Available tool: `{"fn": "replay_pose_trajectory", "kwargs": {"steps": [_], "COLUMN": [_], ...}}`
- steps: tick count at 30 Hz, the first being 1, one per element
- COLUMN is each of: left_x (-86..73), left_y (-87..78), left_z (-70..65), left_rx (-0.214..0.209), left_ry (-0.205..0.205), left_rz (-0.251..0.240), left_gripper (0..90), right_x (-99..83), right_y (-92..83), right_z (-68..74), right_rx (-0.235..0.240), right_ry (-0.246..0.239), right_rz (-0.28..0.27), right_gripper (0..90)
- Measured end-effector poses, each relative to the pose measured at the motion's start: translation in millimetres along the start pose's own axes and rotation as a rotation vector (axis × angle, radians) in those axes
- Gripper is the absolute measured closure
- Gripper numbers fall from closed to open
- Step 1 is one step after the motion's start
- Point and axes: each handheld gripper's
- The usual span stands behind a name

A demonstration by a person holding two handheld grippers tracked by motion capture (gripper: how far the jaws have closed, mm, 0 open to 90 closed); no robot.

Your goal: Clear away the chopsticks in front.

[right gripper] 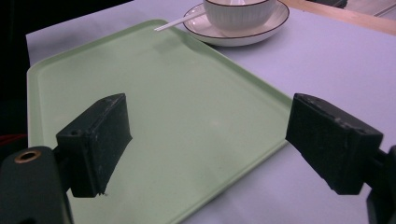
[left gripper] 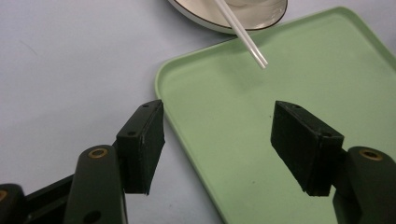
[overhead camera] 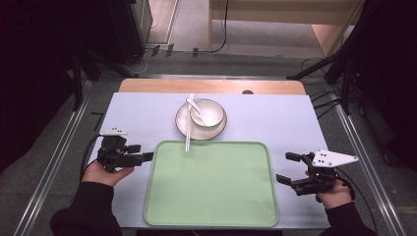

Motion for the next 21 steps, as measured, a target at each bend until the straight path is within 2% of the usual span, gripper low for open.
{"fn": "replay_pose_trajectory", "kwargs": {"steps": [12, 17, 21], "left_x": [23.2, 37.8, 46.7], "left_y": [8.4, 15.5, 21.7], "left_z": [-1.6, -4.5, -7.0], "left_rx": [0.006, 0.027, 0.02], "left_ry": [0.009, 0.017, 0.021], "left_rz": [0.011, 0.014, 0.017], "left_gripper": [36.8, 36.9, 36.9], "right_x": [-0.1, -0.1, 0.0], "right_y": [-0.3, -0.2, -0.1], "right_z": [-0.7, -0.8, -0.8], "right_rx": [-0.004, -0.003, -0.002], "right_ry": [0.004, 0.005, 0.004], "right_rz": [-0.003, 0.0, 0.001], "right_gripper": [14.4, 14.4, 14.4]}}
Point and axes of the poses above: each handheld gripper's, and its own axes: y roughly forward along the jaws, x roughly out of its top, z roughly to its left, and after that the axes turned 9 degrees about z, right-handed
